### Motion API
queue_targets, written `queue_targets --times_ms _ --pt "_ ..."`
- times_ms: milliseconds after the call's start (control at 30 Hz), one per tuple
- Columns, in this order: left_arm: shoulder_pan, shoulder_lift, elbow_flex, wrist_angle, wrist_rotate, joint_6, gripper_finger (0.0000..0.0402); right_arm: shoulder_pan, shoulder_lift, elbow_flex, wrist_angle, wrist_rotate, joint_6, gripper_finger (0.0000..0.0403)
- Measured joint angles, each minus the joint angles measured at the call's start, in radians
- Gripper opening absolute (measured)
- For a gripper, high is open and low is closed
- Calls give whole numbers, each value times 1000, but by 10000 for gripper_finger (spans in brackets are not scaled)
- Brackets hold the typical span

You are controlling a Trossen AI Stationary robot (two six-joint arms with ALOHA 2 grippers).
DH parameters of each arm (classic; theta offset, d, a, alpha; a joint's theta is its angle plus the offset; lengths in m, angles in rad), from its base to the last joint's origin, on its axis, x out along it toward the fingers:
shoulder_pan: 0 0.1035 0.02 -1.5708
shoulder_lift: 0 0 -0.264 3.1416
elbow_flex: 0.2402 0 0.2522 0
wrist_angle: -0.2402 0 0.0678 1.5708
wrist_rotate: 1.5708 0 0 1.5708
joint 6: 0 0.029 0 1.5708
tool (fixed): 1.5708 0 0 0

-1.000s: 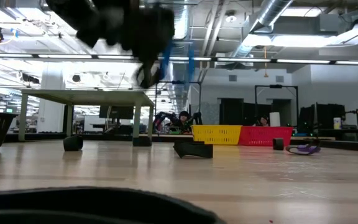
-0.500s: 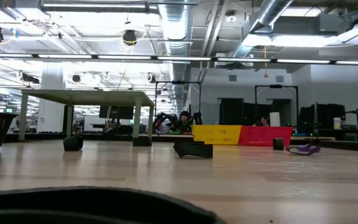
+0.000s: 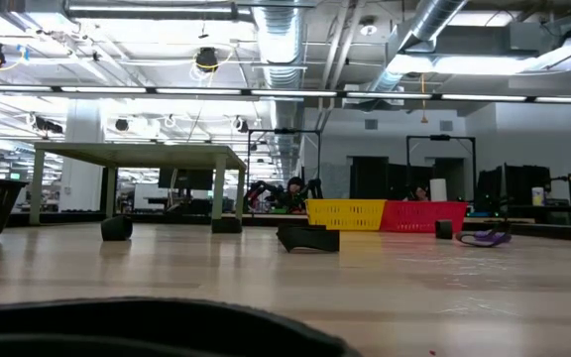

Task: Pick & Place Office Desk Supplies
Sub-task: Put the blue spring keychain into the red basket

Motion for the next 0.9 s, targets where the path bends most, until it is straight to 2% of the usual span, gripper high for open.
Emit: queue_targets --times_ms 200,567,733,900 --pt "0 0 0 8 -5 5 5 -35 22 0 -5 -60 11 238" --pt "0 0 0 9 -22 5 4 -72 60 0 23 -188 36 239" --pt "0 0 0 8 -22 5 5 -61 62 0 35 -185 34 217" --pt "0 0 0 6 -22 5 7 -41 61 0 57 -184 22 161"
